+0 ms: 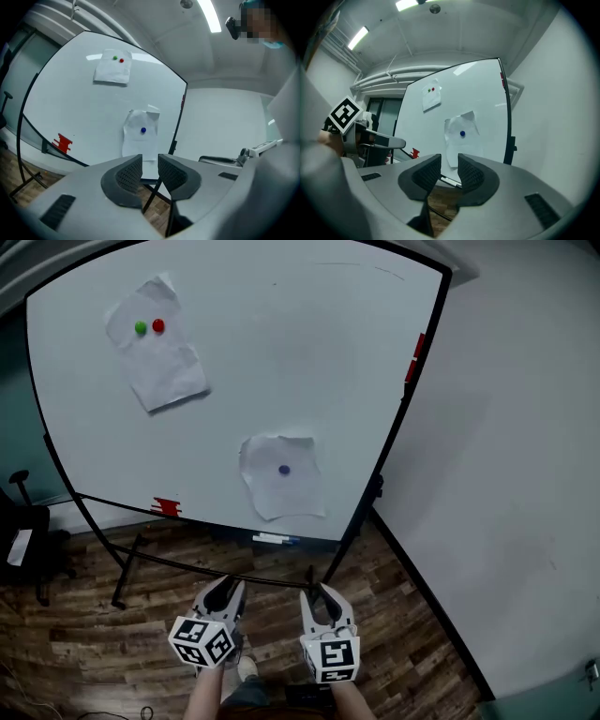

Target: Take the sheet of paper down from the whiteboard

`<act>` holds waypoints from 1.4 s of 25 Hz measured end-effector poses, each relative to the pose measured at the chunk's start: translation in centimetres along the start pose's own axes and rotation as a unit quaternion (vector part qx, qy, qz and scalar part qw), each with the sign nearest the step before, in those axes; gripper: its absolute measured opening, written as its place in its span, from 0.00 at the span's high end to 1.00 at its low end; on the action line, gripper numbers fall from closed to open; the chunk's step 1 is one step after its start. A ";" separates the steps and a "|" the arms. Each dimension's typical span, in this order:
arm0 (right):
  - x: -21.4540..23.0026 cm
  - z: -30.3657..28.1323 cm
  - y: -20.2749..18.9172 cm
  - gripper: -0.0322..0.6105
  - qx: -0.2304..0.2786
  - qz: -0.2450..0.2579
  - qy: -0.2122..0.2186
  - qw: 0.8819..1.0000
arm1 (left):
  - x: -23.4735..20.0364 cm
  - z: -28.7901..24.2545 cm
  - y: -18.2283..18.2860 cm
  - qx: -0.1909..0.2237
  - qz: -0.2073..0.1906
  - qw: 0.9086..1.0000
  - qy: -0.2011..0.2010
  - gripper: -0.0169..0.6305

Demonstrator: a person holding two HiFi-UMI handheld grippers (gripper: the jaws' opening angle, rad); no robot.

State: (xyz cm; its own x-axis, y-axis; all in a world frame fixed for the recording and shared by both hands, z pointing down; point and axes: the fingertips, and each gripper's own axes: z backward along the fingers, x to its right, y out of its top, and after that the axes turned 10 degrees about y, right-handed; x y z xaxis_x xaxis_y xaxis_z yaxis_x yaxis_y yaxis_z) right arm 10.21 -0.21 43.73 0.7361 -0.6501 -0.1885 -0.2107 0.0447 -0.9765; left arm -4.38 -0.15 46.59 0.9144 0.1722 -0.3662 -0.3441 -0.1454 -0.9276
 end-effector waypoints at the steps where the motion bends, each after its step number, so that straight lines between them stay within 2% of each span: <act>1: 0.7 -2.0 0.3 0.78 -0.002 0.002 -0.002 1.000 | -0.9 -1.7 0.6 -0.002 -0.002 1.000 -0.001 0.80; 5: 3.0 -10.2 0.9 0.77 -0.010 0.010 -0.003 1.000 | -4.5 -8.7 2.1 -0.019 -0.005 1.000 -0.013 0.80; 9: 5.7 -15.6 0.6 0.77 -0.017 0.012 -0.021 1.000 | -6.2 -13.9 2.9 -0.032 -0.017 0.999 -0.035 0.80; 17: 8.9 -20.3 0.7 0.76 -0.026 0.030 -0.054 0.998 | -8.3 -20.3 3.4 -0.041 -0.016 0.998 -0.055 0.80; 29: 10.5 -24.7 2.2 0.75 -0.004 0.059 -0.055 0.997 | -9.4 -24.1 4.2 -0.039 -0.024 0.997 -0.055 0.79; 35: 10.7 -25.6 4.2 0.75 0.023 0.105 -0.060 0.992 | -10.1 -24.5 5.2 -0.023 0.014 0.998 -0.054 0.79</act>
State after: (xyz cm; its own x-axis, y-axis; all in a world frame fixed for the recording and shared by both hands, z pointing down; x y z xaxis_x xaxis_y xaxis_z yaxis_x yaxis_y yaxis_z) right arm 0.77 -26.36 40.32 0.7502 -0.5285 -0.3974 -0.3409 0.2058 -0.9173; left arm -10.21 -26.54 47.29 0.8753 0.2713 -0.4002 -0.3569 -0.1957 -0.9134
